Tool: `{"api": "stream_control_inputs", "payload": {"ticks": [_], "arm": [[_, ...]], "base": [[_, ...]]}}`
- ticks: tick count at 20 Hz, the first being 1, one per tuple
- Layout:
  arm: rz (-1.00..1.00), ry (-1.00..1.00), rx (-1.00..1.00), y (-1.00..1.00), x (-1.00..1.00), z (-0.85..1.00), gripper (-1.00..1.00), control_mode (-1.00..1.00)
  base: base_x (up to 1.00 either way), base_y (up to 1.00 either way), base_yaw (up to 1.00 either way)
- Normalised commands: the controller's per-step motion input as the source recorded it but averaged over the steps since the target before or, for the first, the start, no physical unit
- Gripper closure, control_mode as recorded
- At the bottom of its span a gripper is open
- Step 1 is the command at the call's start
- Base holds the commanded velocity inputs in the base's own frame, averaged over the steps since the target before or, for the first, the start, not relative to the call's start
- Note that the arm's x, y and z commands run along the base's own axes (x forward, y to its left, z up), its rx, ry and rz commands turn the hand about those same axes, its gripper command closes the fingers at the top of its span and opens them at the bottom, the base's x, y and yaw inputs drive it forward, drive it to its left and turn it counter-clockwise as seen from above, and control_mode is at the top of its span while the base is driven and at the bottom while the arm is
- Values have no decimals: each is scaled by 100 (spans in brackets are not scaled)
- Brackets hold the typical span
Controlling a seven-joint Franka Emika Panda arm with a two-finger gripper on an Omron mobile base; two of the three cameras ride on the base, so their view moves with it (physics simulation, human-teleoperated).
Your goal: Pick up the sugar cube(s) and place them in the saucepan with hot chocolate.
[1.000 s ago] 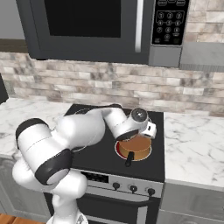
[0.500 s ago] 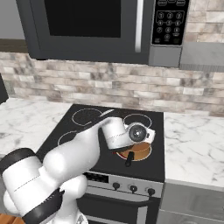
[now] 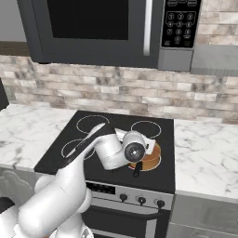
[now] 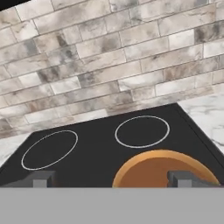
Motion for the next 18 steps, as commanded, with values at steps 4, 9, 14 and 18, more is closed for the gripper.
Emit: {"api": "stream_control_inputs", "payload": {"ticks": [4,9,14,18], "arm": [[8,-4,8,7,-43,61,-100,-100],[3,-10,7,14,-40,61,-100,-100],[1,-8,9,15,-29,72,-100,-100],[9,4,10,22,-33,75,-100,-100]], "base": [[0,0,0],[0,0,0],[0,0,0],[0,0,0]]}}
